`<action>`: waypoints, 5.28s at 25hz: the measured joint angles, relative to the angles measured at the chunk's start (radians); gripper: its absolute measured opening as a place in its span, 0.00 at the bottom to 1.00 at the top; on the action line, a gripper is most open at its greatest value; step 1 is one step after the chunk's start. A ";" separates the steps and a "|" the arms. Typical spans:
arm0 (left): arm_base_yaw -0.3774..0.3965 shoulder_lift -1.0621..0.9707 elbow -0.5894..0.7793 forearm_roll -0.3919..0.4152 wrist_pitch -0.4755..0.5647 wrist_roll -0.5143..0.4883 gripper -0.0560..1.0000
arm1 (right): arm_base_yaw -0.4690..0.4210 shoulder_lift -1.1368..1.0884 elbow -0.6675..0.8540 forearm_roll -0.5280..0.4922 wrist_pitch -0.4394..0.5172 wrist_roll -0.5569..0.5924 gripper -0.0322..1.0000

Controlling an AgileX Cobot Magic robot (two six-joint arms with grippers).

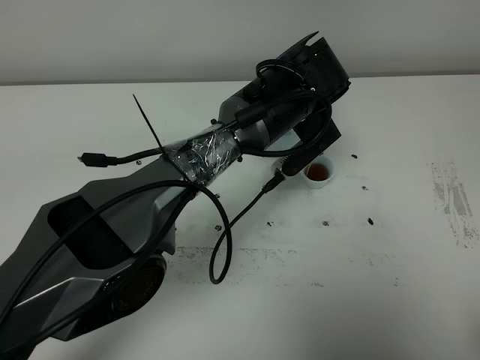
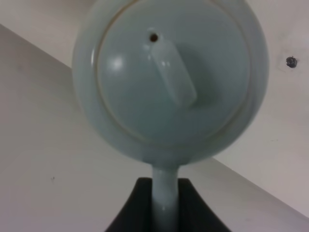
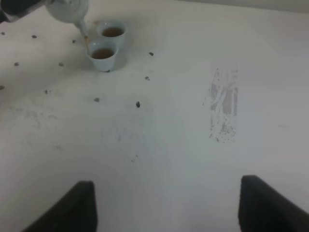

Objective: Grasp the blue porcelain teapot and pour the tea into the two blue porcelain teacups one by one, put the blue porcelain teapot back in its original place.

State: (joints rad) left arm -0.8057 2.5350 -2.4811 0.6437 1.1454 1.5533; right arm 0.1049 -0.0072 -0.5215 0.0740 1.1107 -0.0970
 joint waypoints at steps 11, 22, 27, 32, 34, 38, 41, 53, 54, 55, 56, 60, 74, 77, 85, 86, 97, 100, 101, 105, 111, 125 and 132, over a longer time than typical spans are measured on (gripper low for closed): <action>0.000 0.000 0.000 -0.003 0.000 -0.105 0.11 | 0.000 0.000 0.000 0.000 0.000 0.000 0.60; 0.014 -0.018 0.000 -0.135 0.015 -0.303 0.11 | 0.000 0.000 0.000 0.000 0.000 0.000 0.60; 0.070 -0.089 0.000 -0.282 0.048 -0.421 0.11 | 0.000 0.000 0.000 0.000 0.000 0.000 0.60; 0.195 -0.116 0.000 -0.564 0.048 -0.551 0.11 | 0.000 0.000 0.000 0.000 0.000 0.000 0.60; 0.245 -0.111 0.000 -0.659 0.048 -0.564 0.11 | 0.000 0.000 0.000 0.000 0.000 0.000 0.60; 0.291 -0.108 0.043 -0.762 0.048 -0.587 0.11 | 0.000 0.000 0.000 0.000 0.000 0.000 0.60; 0.300 -0.106 0.096 -0.804 0.048 -0.587 0.11 | 0.000 0.000 0.000 0.000 0.000 0.000 0.60; 0.350 -0.094 0.221 -0.876 0.048 -0.567 0.11 | 0.000 0.000 0.000 0.000 0.000 0.000 0.60; 0.353 -0.093 0.221 -0.881 0.048 -0.560 0.11 | 0.000 0.000 0.000 0.000 0.000 0.000 0.60; 0.353 -0.092 0.222 -0.888 0.048 -0.554 0.11 | 0.000 0.000 0.000 0.000 0.000 0.000 0.60; 0.353 -0.091 0.222 -0.898 0.048 -0.550 0.11 | 0.000 0.000 0.000 0.000 0.000 0.000 0.60; 0.353 -0.092 0.222 -0.924 0.048 -0.544 0.11 | 0.000 0.000 0.000 0.000 0.000 0.000 0.60; 0.354 -0.260 0.234 -0.978 0.049 -0.551 0.11 | 0.000 0.000 0.000 0.000 0.000 0.000 0.60; 0.358 -0.295 0.292 -0.999 0.048 -0.553 0.11 | 0.000 0.000 0.000 0.000 0.000 0.000 0.60; 0.401 -0.442 0.487 -1.027 0.048 -0.551 0.11 | 0.000 0.000 0.000 0.000 0.000 0.000 0.60; 0.403 -0.461 0.510 -1.027 0.048 -0.551 0.11 | 0.000 0.000 0.000 0.000 0.000 0.000 0.60; 0.412 -0.554 0.633 -1.053 0.049 -0.552 0.11 | 0.000 0.000 0.000 0.000 0.000 0.000 0.60; 0.412 -0.566 0.636 -1.058 0.049 -0.554 0.11 | 0.000 0.000 0.000 0.000 0.000 0.000 0.60; 0.412 -0.569 0.636 -1.060 0.049 -0.555 0.11 | 0.000 0.000 0.000 0.000 0.000 0.000 0.60; 0.413 -0.574 0.636 -1.061 0.049 -0.558 0.11 | 0.000 0.000 0.000 0.000 0.000 0.000 0.60; 0.413 -0.574 0.637 -1.061 0.049 -0.595 0.11 | 0.000 0.000 0.000 0.000 0.000 0.000 0.60; 0.423 -0.596 0.650 -1.050 0.049 -0.693 0.11 | 0.000 0.000 0.000 0.000 0.000 0.000 0.60; 0.423 -0.598 0.650 -1.051 0.049 -0.709 0.11 | 0.000 0.000 0.000 0.000 0.000 0.000 0.60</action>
State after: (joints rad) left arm -0.3831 1.9366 -1.8309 -0.4069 1.1940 0.8443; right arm 0.1049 -0.0072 -0.5215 0.0740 1.1107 -0.0970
